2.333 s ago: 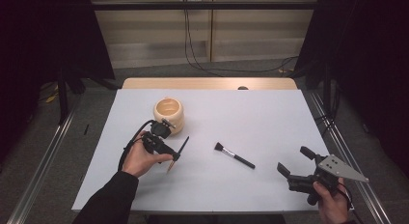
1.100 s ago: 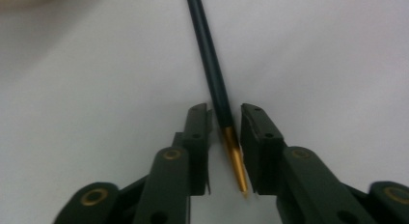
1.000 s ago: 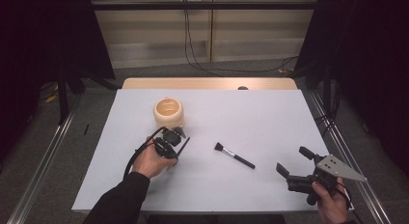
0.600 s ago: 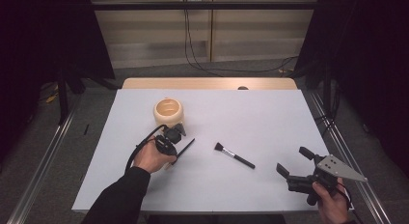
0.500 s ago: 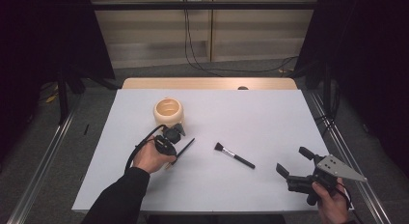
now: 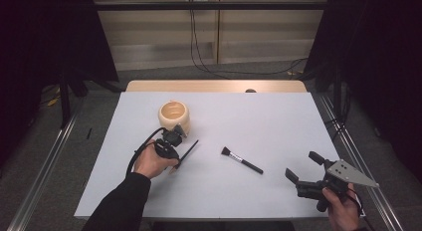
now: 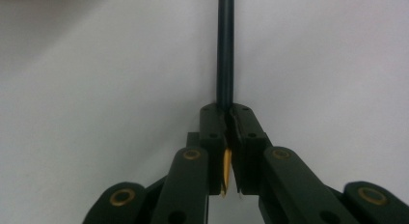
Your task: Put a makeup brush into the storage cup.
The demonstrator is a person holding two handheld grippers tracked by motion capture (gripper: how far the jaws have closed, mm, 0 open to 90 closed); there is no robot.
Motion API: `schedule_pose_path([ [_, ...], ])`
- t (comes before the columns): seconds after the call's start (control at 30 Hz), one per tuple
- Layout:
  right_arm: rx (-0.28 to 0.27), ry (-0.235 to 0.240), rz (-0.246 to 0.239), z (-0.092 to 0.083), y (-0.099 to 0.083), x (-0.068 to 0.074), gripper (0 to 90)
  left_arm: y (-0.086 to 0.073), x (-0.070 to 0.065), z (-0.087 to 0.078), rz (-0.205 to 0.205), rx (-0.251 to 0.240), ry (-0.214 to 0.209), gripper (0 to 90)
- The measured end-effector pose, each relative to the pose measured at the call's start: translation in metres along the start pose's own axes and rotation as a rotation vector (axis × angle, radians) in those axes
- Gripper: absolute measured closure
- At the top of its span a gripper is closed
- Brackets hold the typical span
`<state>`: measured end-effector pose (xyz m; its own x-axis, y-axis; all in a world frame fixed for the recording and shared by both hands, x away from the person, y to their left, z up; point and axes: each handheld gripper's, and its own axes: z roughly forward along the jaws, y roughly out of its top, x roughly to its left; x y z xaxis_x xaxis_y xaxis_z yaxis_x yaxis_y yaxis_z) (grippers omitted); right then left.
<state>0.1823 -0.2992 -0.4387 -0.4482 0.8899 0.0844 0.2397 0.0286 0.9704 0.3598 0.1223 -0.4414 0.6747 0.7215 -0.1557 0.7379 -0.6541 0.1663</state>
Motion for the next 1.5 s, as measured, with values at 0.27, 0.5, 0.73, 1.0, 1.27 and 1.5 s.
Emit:
schedule_pose_path([
  [0.27, 0.002, 0.002, -0.003, 0.000, 0.000, 0.000, 0.0, -0.004, -0.001, -0.005, -0.023, -0.053, -0.017, 84.7],
  [0.5, -0.001, -0.002, 0.001, 0.000, 0.000, 0.000, 0.0, -0.009, -0.001, -0.006, -0.023, -0.092, -0.037, 84.7],
  [0.73, -0.002, -0.003, 0.000, 0.000, 0.000, 0.000, 0.0, -0.016, 0.002, -0.015, -0.013, -0.177, -0.062, 84.7],
  [1.0, -0.004, -0.002, -0.001, 0.000, 0.000, 0.000, 0.0, -0.026, 0.003, -0.024, -0.017, -0.286, -0.085, 84.6],
  [1.27, -0.004, 0.000, -0.001, 0.000, 0.000, 0.000, 0.0, -0.036, 0.005, -0.029, -0.011, -0.379, -0.106, 84.7],
  [1.5, -0.004, 0.003, -0.005, 0.000, 0.000, 0.000, 0.0, -0.045, 0.006, -0.035, -0.014, -0.484, -0.125, 84.7],
])
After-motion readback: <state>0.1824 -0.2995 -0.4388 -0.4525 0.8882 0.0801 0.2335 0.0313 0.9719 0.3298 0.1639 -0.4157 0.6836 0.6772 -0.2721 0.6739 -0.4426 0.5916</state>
